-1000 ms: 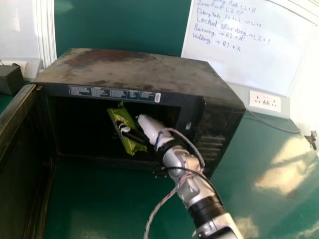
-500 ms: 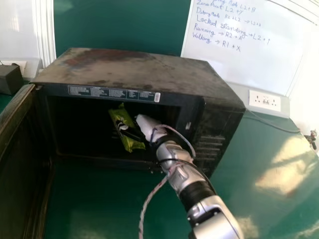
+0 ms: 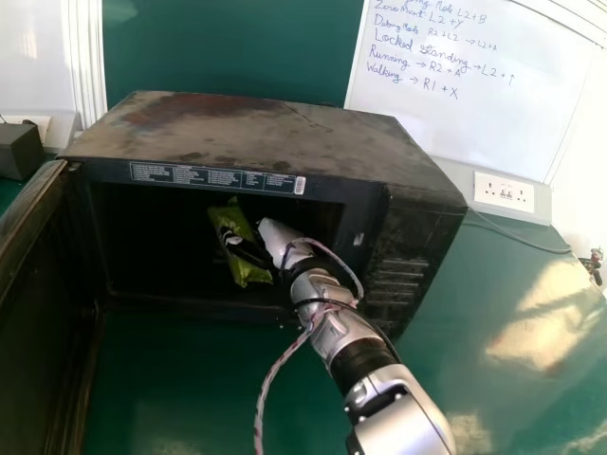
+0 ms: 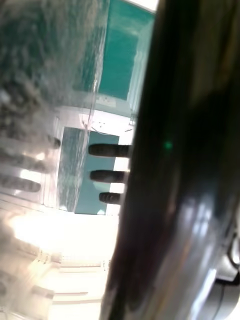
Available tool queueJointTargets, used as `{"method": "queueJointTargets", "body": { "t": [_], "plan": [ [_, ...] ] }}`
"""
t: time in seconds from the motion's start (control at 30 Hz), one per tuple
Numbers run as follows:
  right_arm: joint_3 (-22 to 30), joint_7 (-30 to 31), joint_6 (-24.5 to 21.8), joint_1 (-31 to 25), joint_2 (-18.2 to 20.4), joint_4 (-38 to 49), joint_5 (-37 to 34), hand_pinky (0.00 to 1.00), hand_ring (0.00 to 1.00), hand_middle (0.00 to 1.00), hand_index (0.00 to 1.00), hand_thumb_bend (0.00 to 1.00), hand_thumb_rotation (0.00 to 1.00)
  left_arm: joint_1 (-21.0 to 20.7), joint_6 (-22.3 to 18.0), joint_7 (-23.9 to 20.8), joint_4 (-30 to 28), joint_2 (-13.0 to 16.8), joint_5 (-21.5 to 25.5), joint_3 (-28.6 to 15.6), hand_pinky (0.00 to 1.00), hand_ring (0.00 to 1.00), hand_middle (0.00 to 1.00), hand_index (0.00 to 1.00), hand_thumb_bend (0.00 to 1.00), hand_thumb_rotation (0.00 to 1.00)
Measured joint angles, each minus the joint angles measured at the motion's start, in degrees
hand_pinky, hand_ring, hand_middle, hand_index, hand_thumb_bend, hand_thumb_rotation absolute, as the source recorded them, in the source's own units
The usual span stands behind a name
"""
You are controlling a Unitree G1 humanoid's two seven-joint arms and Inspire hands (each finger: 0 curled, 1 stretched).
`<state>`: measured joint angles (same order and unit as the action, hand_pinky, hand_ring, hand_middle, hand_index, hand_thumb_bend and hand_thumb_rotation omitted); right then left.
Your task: Put biscuit inside oven
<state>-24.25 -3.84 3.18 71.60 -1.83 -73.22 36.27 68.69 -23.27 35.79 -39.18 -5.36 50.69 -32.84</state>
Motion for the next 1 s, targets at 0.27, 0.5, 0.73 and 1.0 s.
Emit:
{"method": "queueJointTargets", "body": {
  "t": [0.27, 0.5, 0.73, 1.0],
  "plan": [
    [-0.13, -0.97, 0.72, 0.21, 0.34, -1.48, -0.23, 0.10, 0.41, 0.49, 0.49, 0.50, 0.00, 0.00, -2.73, 0.39, 0.76, -0.04, -2.64, 0.00, 0.50, 0.62, 0.67, 0.73, 0.76, 0.48],
    [-0.12, -0.97, 0.48, 1.39, 0.87, -2.39, -0.44, 0.11, 0.41, 0.49, 0.49, 0.50, 0.00, 0.01, -4.72, 0.61, 1.12, -0.03, -3.92, 0.19, 0.50, 0.60, 0.66, 0.70, 0.75, 0.48],
    [-0.32, -0.96, 0.48, 1.73, 0.90, -2.88, -0.42, 0.11, 0.41, 0.50, 0.49, 0.50, 0.00, 0.01, -6.74, 0.26, 1.34, -0.05, -6.26, 0.32, 0.49, 0.62, 0.67, 0.69, 0.75, 0.45],
    [-1.30, -0.96, 0.50, 1.74, 0.88, -3.94, 0.58, 0.17, 0.42, 0.49, 0.49, 0.50, 0.00, 0.00, -10.04, -1.21, 2.71, -0.04, -10.77, 0.30, 0.46, 0.58, 0.64, 0.69, 0.75, 0.42]
  ]
}}
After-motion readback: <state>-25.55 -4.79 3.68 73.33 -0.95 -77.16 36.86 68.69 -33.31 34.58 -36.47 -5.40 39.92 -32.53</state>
